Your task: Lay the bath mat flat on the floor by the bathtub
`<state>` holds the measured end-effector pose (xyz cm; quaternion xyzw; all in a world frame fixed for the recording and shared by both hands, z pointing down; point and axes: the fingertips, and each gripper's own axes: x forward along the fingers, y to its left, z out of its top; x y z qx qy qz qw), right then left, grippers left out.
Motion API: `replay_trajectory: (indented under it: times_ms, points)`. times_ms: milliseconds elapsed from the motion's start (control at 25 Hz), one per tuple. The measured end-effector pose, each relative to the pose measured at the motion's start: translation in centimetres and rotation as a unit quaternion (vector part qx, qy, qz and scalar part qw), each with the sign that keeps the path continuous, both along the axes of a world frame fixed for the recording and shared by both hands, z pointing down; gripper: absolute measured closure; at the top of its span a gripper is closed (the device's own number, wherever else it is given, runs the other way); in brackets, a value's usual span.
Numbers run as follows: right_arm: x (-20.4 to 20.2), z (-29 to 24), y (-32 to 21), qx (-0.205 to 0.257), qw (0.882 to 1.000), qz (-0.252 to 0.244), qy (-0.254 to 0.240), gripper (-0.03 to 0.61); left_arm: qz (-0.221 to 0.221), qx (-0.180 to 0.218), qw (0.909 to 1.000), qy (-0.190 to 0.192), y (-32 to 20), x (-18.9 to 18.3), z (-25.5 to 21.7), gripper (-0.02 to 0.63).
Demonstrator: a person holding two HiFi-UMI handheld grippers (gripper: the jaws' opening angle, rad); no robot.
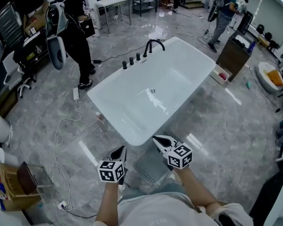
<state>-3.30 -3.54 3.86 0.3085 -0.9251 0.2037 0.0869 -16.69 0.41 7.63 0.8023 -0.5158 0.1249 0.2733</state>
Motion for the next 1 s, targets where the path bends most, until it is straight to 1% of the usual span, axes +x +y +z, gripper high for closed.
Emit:
replay_trajectory:
  times_ms: [160,280,440,560,720,840,1000]
  points:
    - [0.9,-4.9,0.5,0.032,0.999,0.008,-0.013,0.552,0.014,0.058,0.9982,-0.005,-0.9,1.0,-5.4,0.597]
    - [0.8,-7.9,1.0,0.061,0.998,0.007,-0.015,0.552,0.024,0.086,0.996,-0.008,-1.4,1.3,-8.6,0.597]
    - [0.7,-11.3,1.7,0.09,0.996,0.005,-0.019,0.552,0.032,0.133,0.9906,0.0,-1.9,2.0,-12.7,0.597]
    - [1.0,-12.9,2.2,0.108,0.994,0.011,-0.025,0.552,0.041,0.163,0.9858,0.008,-2.0,2.8,-14.8,0.597]
    - [0.7,-14.3,2.7,0.13,0.991,0.015,-0.026,0.552,0.05,0.189,0.9805,0.011,-1.8,3.2,-16.7,0.597]
    - [0.4,-15.0,3.3,0.133,0.99,0.016,-0.032,0.552,0.052,0.201,0.9782,0.012,-1.0,3.1,-17.7,0.597]
    - [0.1,-15.0,3.5,0.137,0.99,0.019,-0.04,0.552,0.054,0.211,0.976,0.007,-0.3,2.7,-17.9,0.597]
